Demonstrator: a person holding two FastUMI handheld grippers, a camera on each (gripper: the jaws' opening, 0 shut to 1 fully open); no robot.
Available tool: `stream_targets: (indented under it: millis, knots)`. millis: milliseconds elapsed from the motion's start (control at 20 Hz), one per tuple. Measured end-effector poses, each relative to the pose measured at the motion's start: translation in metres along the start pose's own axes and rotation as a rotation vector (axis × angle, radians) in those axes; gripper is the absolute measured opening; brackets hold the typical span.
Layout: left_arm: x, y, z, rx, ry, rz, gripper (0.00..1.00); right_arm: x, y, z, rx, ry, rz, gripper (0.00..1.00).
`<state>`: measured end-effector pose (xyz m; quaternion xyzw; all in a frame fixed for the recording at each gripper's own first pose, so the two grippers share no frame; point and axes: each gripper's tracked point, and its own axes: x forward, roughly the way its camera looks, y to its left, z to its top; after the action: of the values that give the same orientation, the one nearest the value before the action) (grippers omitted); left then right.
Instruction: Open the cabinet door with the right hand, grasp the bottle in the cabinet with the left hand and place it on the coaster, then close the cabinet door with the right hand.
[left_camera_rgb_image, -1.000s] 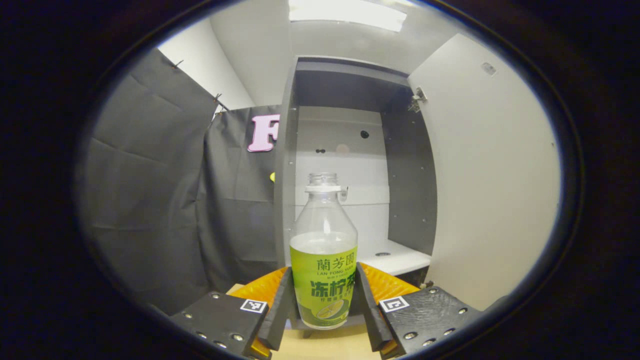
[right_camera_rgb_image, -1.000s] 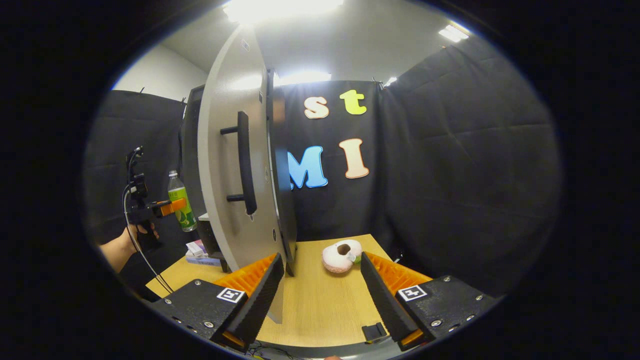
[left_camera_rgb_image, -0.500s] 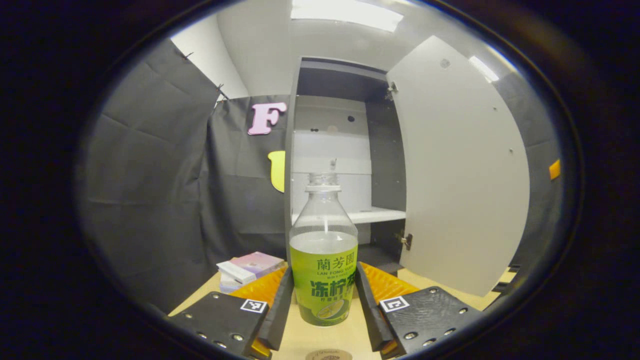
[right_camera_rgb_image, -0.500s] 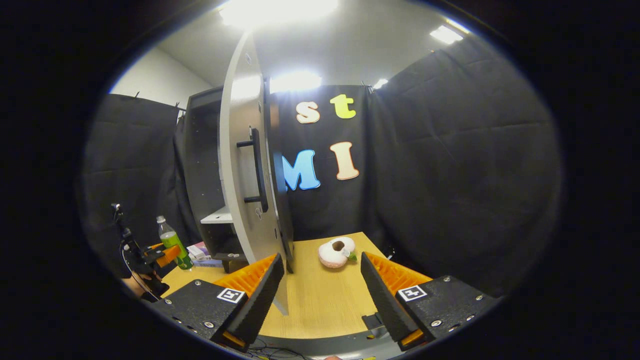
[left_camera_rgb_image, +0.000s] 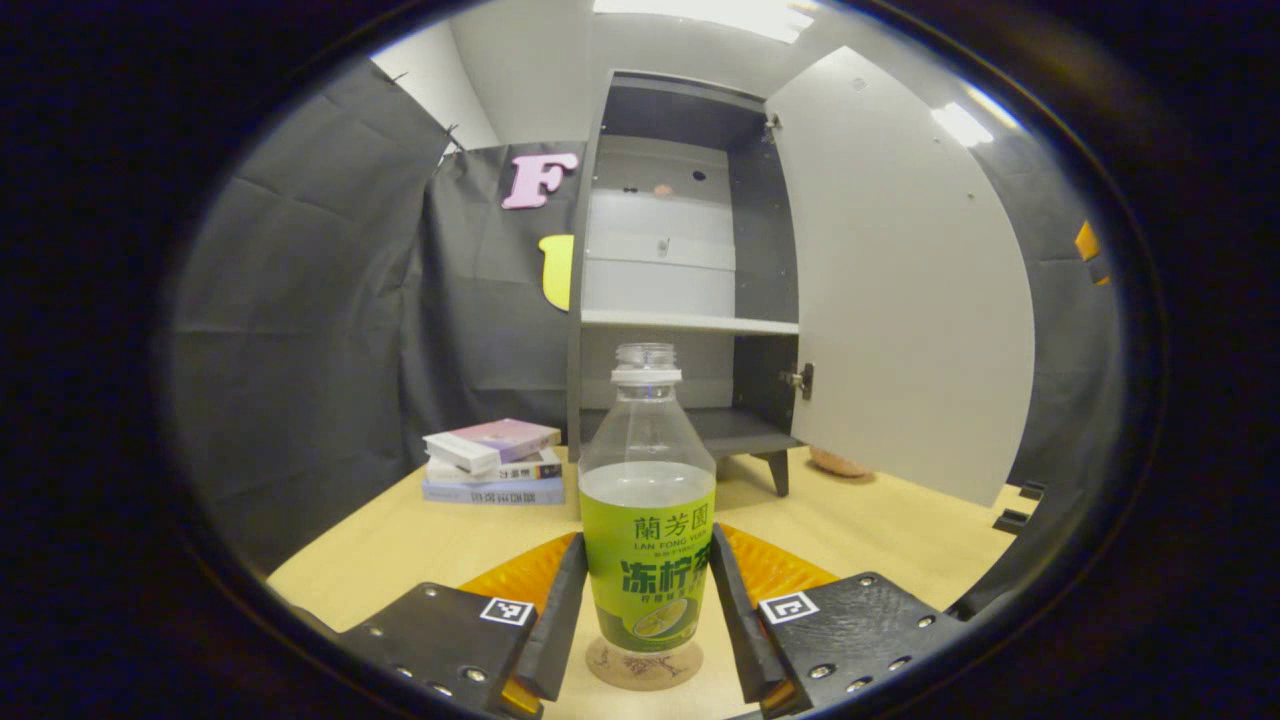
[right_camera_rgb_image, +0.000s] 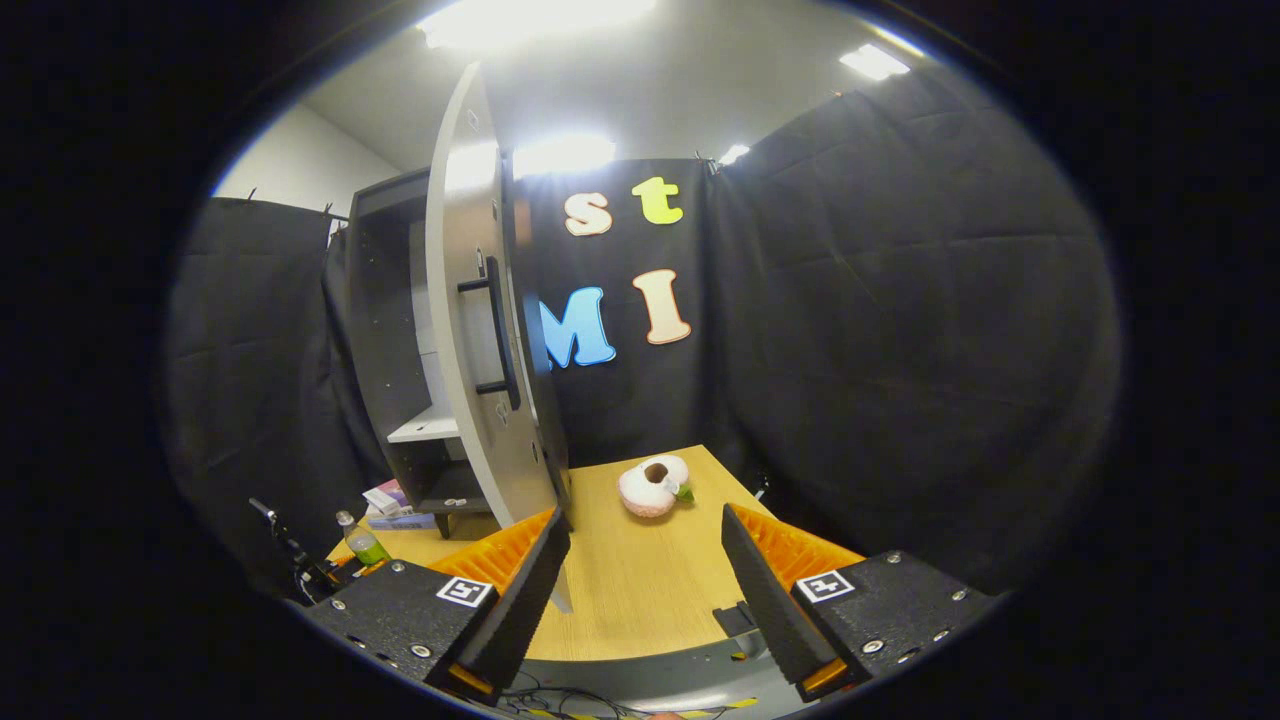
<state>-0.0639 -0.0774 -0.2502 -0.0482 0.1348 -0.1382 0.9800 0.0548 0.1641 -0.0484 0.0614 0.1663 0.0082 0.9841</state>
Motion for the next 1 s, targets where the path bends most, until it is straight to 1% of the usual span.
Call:
stream_targets:
  millis: [100, 150, 200, 250, 300, 350, 450, 500, 550, 600, 650, 800, 950, 1000]
  knots:
    - [-0.001, -0.002, -0.016, 0.022, -0.002, 0.004, 0.66, 0.0, 0.002, -0.006, -0.017, 0.025, -0.001, 0.94]
    - [0.0, -0.004, -0.023, 0.021, -0.003, 0.003, 0.72, 0.0, 0.005, -0.007, -0.021, 0.038, 0.006, 0.94]
    - [0.002, -0.007, -0.034, 0.01, 0.01, 0.001, 0.67, 0.001, 0.008, -0.009, -0.021, 0.049, 0.012, 0.95]
    - [0.002, -0.008, -0.044, 0.004, 0.028, 0.006, 0.67, 0.002, 0.01, -0.01, -0.021, 0.058, 0.018, 0.95]
    - [0.001, -0.006, -0.048, 0.001, 0.026, 0.016, 0.68, 0.001, 0.013, -0.011, -0.024, 0.064, 0.025, 0.95]
    - [0.0, -0.005, -0.048, 0.003, 0.015, 0.024, 0.65, 0.002, 0.017, -0.01, -0.031, 0.063, 0.034, 0.94]
    - [-0.002, -0.008, -0.049, 0.008, 0.021, 0.031, 0.73, 0.003, 0.028, -0.005, -0.04, 0.055, 0.065, 0.94]
    - [-0.003, -0.007, -0.048, 0.018, 0.026, 0.039, 0.66, 0.004, 0.032, -0.002, -0.037, 0.05, 0.077, 0.94]
    - [-0.001, -0.006, -0.047, 0.023, 0.04, 0.047, 0.7, 0.006, 0.035, 0.002, -0.032, 0.041, 0.084, 0.95]
    - [-0.002, -0.004, -0.043, 0.021, 0.043, 0.059, 0.74, 0.008, 0.037, 0.005, -0.03, 0.031, 0.087, 0.95]
    - [-0.003, -0.002, -0.038, 0.015, 0.052, 0.065, 0.83, 0.011, 0.039, 0.01, -0.028, 0.022, 0.086, 0.94]
    - [-0.009, 0.005, -0.014, 0.002, 0.048, 0.084, 0.83, 0.023, 0.046, 0.028, -0.01, -0.019, 0.089, 0.94]
    - [-0.021, 0.007, 0.026, 0.01, -0.005, 0.078, 0.85, 0.039, 0.05, 0.053, -0.008, -0.077, 0.08, 0.94]
    - [-0.025, 0.006, 0.038, 0.01, -0.027, 0.076, 0.83, 0.047, 0.051, 0.059, -0.013, -0.092, 0.074, 0.94]
